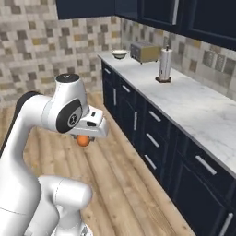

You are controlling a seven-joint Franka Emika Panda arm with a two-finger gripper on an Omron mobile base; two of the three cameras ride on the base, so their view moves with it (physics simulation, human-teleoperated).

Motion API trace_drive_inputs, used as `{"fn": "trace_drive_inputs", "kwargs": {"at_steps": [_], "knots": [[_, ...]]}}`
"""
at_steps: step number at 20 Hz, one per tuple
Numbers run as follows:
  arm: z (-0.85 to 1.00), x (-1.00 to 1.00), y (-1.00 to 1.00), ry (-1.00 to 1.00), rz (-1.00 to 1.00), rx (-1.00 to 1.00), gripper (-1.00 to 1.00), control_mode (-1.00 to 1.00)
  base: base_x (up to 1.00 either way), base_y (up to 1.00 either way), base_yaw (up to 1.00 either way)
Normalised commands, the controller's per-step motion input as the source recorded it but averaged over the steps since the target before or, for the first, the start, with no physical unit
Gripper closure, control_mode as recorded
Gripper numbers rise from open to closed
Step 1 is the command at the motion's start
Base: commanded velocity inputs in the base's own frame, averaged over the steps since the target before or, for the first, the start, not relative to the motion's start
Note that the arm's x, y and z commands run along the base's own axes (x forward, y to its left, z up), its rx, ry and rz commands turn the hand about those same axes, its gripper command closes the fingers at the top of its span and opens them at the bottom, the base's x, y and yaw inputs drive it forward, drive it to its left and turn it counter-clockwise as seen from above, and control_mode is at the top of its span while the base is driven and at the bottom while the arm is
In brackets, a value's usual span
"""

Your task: Pick the egg and butter from the fridge and place them by the bowl for mixing.

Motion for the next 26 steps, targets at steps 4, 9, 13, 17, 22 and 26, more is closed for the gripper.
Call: {"fn": "trace_drive_inputs", "kwargs": {"at_steps": [4,9,13,17,22,26], "knots": [[0.0,0.0,0.0,0.0,0.0,0.0,1.0,1.0,0.64,0.67,-0.41],[0.0,0.0,0.0,0.0,0.0,0.0,1.0,1.0,0.63,0.83,-0.45],[0.0,0.0,0.0,0.0,0.0,0.0,1.0,1.0,0.51,0.96,-0.47],[0.0,0.0,0.0,0.0,0.0,0.0,1.0,1.0,0.5,1.0,-0.46],[0.0,0.0,0.0,0.0,0.0,0.0,1.0,1.0,0.47,1.0,-0.47],[0.0,0.0,0.0,0.0,0.0,0.0,1.0,1.0,0.39,0.97,-0.47]]}}
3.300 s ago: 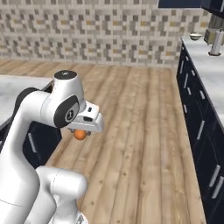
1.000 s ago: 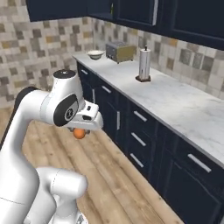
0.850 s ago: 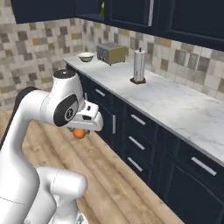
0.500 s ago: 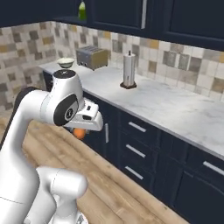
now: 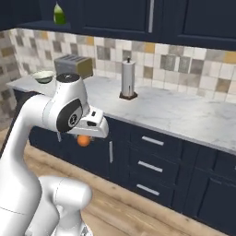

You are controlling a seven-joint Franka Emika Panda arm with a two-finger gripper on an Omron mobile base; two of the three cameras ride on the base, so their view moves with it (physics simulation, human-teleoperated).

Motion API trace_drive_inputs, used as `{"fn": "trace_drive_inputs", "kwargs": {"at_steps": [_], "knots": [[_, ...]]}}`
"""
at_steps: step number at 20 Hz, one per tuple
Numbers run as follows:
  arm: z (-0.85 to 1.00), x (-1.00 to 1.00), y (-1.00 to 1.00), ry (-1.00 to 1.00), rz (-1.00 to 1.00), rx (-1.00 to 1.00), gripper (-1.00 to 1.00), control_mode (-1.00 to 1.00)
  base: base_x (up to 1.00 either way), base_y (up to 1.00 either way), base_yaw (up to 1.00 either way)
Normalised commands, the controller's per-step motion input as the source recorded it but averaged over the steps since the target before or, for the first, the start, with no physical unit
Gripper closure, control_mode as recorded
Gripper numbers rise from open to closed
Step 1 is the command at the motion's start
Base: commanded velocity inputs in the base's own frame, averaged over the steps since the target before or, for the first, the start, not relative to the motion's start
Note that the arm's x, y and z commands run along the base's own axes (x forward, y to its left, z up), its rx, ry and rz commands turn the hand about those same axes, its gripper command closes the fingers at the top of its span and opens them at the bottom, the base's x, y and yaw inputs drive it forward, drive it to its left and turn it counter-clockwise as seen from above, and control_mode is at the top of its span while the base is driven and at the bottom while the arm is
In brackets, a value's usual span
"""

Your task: Pick the egg and butter from the fridge and place them by the bowl for mixing.

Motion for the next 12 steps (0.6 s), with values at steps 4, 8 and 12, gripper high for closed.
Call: {"fn": "trace_drive_inputs", "kwargs": {"at_steps": [4,8,12], "knots": [[0.0,0.0,0.0,0.0,0.0,0.0,1.0,1.0,0.35,0.93,-0.48],[0.0,0.0,0.0,0.0,0.0,0.0,1.0,1.0,0.39,0.94,-0.48],[0.0,0.0,0.0,0.0,0.0,0.0,1.0,1.0,0.48,1.0,-0.47]]}}
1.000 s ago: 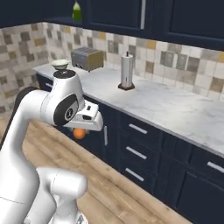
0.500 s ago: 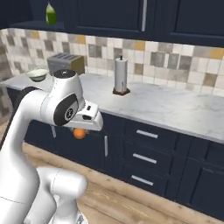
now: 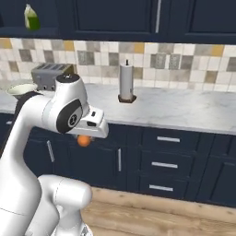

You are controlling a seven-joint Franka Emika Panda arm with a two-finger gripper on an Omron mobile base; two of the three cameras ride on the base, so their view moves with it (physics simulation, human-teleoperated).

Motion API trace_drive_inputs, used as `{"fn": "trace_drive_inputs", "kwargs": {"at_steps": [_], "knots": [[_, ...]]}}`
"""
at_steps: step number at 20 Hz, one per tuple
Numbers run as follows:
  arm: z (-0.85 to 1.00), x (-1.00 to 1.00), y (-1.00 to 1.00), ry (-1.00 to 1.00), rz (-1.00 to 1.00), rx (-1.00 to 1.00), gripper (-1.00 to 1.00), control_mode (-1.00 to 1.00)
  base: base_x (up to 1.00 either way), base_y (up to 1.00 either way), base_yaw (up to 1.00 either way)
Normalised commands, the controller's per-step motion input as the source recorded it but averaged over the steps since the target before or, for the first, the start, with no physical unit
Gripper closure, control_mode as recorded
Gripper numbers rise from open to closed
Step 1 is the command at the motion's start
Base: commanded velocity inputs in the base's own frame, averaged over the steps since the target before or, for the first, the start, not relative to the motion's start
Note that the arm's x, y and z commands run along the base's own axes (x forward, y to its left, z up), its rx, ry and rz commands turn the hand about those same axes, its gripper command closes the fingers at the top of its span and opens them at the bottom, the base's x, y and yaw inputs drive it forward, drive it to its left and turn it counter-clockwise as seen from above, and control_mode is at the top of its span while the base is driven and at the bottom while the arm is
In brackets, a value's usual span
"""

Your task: Pick the egg and butter from the fridge and place them by the bowl for mixing.

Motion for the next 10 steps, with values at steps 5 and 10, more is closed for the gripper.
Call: {"fn": "trace_drive_inputs", "kwargs": {"at_steps": [5,10], "knots": [[0.0,0.0,0.0,0.0,0.0,0.0,1.0,1.0,0.59,0.98,-0.38],[0.0,0.0,0.0,0.0,0.0,0.0,1.0,1.0,0.6,0.86,-0.2]]}}
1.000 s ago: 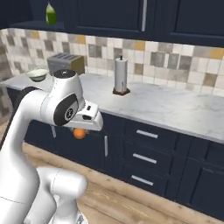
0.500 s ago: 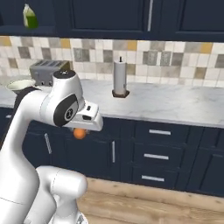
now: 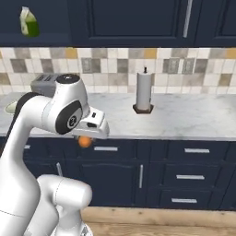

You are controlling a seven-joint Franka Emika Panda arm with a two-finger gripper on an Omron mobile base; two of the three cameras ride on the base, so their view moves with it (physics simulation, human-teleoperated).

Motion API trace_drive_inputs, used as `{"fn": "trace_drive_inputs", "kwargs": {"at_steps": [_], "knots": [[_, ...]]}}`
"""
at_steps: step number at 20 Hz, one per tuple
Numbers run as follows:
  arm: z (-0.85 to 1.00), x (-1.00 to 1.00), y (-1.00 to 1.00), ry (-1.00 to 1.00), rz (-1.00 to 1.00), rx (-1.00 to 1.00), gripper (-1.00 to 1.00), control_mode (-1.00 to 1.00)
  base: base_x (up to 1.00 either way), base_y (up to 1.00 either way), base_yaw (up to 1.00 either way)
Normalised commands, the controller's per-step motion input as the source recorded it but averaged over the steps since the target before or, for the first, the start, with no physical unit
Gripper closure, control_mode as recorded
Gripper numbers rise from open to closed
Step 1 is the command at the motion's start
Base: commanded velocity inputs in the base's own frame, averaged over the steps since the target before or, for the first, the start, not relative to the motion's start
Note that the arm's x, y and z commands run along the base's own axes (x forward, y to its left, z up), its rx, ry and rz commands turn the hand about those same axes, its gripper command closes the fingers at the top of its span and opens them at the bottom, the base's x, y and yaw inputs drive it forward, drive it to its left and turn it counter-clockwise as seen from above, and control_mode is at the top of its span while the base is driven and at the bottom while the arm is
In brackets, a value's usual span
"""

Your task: Pick the egg and butter from the fridge and place them by the bowl for mixing.

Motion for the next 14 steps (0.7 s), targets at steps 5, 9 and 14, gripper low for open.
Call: {"fn": "trace_drive_inputs", "kwargs": {"at_steps": [5,9,14], "knots": [[0.0,0.0,0.0,0.0,0.0,0.0,1.0,1.0,0.61,0.63,0.08],[0.0,0.0,0.0,0.0,0.0,0.0,1.0,1.0,0.6,0.6,0.11],[0.0,0.0,0.0,0.0,0.0,0.0,1.0,1.0,0.11,0.58,0.1]]}}
